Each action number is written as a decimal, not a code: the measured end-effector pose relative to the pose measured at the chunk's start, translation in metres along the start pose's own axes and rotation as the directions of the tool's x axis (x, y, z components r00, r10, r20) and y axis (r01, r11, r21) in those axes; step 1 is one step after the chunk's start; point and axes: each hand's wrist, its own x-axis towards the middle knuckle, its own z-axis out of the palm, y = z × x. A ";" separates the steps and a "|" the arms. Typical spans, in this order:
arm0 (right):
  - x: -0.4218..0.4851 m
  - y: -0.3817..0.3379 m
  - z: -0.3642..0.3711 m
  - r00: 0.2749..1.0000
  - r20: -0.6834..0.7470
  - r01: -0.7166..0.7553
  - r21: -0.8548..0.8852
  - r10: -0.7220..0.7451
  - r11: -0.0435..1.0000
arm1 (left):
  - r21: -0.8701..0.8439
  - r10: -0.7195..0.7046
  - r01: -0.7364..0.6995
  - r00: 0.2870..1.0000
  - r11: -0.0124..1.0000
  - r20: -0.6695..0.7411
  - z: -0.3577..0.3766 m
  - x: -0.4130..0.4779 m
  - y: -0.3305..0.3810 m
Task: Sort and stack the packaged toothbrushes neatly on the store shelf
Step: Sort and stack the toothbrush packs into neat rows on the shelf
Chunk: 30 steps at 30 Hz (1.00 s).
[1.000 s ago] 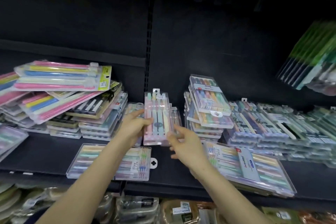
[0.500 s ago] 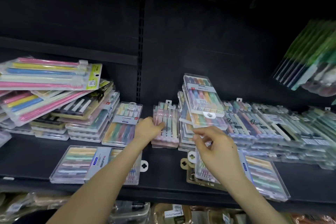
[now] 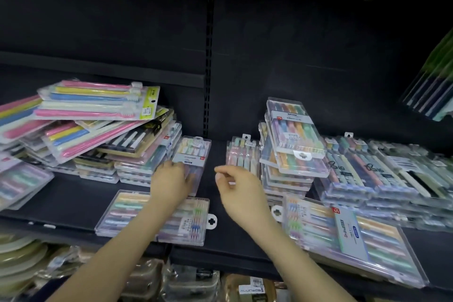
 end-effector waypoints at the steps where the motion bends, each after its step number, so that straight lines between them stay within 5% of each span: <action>1: 0.010 -0.001 0.012 0.999 0.026 -0.047 0.000 0.047 0.999 | -0.004 0.007 -0.006 0.999 1.000 0.037 0.000 0.000 -0.006; 4: 0.040 0.002 0.044 0.975 0.101 -0.197 -0.022 0.198 0.980 | -0.040 0.088 -0.085 0.993 0.996 0.074 -0.008 0.002 -0.012; 8: 0.068 0.007 0.073 0.930 0.121 -0.340 -0.080 0.348 0.937 | -0.220 0.170 -0.182 0.983 0.958 -0.073 -0.016 -0.011 -0.032; 12: 0.085 0.008 0.096 0.880 0.134 -0.451 -0.066 0.456 0.890 | -0.090 0.369 -0.375 0.926 0.923 -0.074 -0.001 -0.030 -0.051; 20: 0.092 0.014 0.108 0.786 0.155 -0.610 0.358 0.599 0.707 | -0.273 0.335 -0.332 0.941 0.903 -0.039 0.003 -0.034 -0.056; 24: 0.086 0.009 0.097 0.837 0.100 -0.536 0.354 0.539 0.767 | -0.393 0.344 -0.352 0.934 0.850 -0.094 -0.016 -0.047 -0.076; 26: 0.075 0.010 0.087 0.875 0.026 -0.469 0.284 0.483 0.836 | -0.274 0.440 -0.428 0.898 0.861 -0.021 -0.023 -0.057 -0.092; 30: 0.052 0.004 0.064 0.938 -0.104 -0.307 0.198 0.332 0.931 | -0.067 0.463 -0.474 0.806 0.878 0.368 -0.024 -0.055 -0.110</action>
